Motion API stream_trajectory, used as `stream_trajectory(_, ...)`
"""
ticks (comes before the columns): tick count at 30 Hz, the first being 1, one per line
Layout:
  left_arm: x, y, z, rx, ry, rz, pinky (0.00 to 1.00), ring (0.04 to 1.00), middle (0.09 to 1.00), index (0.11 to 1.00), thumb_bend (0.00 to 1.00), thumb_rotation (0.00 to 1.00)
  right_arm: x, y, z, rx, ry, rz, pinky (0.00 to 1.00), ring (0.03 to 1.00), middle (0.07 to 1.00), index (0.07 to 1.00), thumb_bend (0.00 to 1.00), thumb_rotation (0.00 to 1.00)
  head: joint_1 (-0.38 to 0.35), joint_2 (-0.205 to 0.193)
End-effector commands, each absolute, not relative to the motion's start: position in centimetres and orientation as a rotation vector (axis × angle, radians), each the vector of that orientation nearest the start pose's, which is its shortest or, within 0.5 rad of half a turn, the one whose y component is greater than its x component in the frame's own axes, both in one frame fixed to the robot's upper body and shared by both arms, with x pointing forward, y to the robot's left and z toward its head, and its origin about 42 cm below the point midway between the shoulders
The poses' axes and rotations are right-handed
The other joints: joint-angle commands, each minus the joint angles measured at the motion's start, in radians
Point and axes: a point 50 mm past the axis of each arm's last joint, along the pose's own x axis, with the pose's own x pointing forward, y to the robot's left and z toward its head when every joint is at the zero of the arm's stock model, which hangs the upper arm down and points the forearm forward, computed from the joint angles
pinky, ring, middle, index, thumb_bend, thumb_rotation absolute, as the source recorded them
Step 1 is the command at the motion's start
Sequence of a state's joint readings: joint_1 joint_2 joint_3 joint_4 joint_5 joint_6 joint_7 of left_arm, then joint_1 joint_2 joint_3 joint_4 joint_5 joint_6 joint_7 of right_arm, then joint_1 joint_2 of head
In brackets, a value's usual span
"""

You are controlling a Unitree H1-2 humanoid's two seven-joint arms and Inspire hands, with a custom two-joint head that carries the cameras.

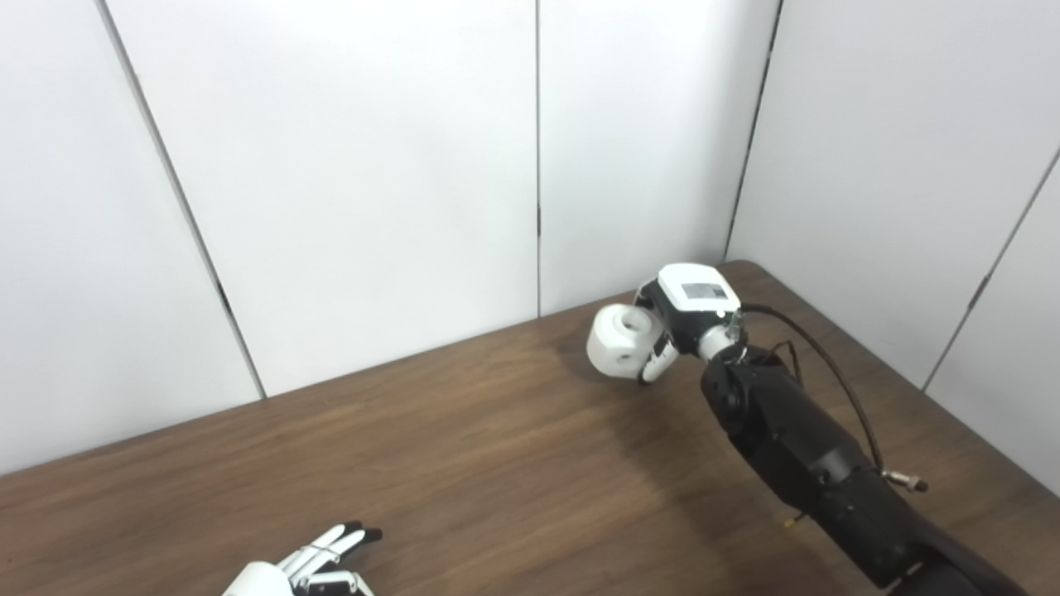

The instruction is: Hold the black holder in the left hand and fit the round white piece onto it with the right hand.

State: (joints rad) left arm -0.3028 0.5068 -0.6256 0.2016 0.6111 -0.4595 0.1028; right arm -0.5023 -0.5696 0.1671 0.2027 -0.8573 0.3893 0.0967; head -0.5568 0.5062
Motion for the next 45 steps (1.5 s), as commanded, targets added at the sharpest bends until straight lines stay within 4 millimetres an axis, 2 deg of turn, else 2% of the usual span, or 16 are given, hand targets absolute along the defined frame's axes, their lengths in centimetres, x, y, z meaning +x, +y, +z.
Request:
stream_trajectory(1, 29.7, 22.0, 7.7, 1.154, -0.41, -0.916, 0.8, 0.927, 0.903, 0.488, 0.52, 0.06, 43.0, -36.0, 27.9, -1.368, 0.009, -0.254, 0.78, 0.799, 0.732, 0.481, 0.53, 0.14, 0.035, 0.009)
stream_trajectory(4, 29.4, 21.5, 8.0, 1.161, -0.407, -0.92, 0.78, 0.914, 0.9, 0.488, 0.52, 0.06, 42.1, -35.3, 28.9, -1.351, -0.015, -0.182, 0.72, 0.797, 0.736, 0.48, 0.52, 0.14, 0.115, 0.021)
stream_trajectory(9, 29.0, 20.5, 8.3, 1.195, -0.39, -0.908, 0.77, 0.911, 0.902, 0.489, 0.52, 0.06, 40.1, -33.5, 30.9, -1.359, -0.103, -0.083, 0.72, 0.805, 0.742, 0.48, 0.52, 0.14, 0.235, 0.042)
stream_trajectory(10, 29.0, 20.2, 8.3, 1.204, -0.388, -0.904, 0.77, 0.914, 0.907, 0.489, 0.52, 0.06, 39.6, -33.2, 31.3, -1.36, -0.13, -0.063, 0.72, 0.799, 0.741, 0.48, 0.52, 0.14, 0.282, 0.055)
stream_trajectory(14, 29.2, 19.3, 7.8, 1.229, -0.369, -0.894, 0.77, 0.919, 0.919, 0.49, 0.52, 0.06, 38.3, -32.0, 32.6, -1.351, -0.192, -0.003, 0.74, 0.8, 0.746, 0.481, 0.52, 0.14, 0.369, 0.095)
stream_trajectory(16, 29.4, 18.7, 7.7, 1.237, -0.355, -0.89, 0.8, 0.938, 0.934, 0.491, 0.52, 0.06, 37.9, -31.7, 33.1, -1.348, -0.223, 0.026, 0.74, 0.795, 0.744, 0.481, 0.53, 0.14, 0.412, 0.131)
stream_trajectory(22, 30.2, 17.6, 7.5, 1.248, -0.333, -0.869, 0.84, 0.986, 0.969, 0.492, 0.52, 0.07, 36.8, -30.0, 34.2, -1.329, -0.313, 0.131, 0.72, 0.798, 0.753, 0.481, 0.52, 0.14, 0.493, 0.198)
stream_trajectory(32, 31.3, 16.7, 7.5, 1.247, -0.299, -0.856, 0.9, 1.0, 0.983, 0.492, 0.52, 0.07, 34.7, -26.5, 34.6, -1.306, -0.435, 0.289, 0.69, 0.797, 0.751, 0.479, 0.52, 0.14, 0.529, 0.239)
stream_trajectory(45, 31.5, 15.8, 7.7, 1.25, -0.284, -0.853, 0.91, 1.0, 0.993, 0.492, 0.52, 0.07, 32.8, -22.2, 32.3, -1.27, -0.523, 0.495, 0.67, 0.789, 0.739, 0.478, 0.53, 0.14, 0.558, 0.259)
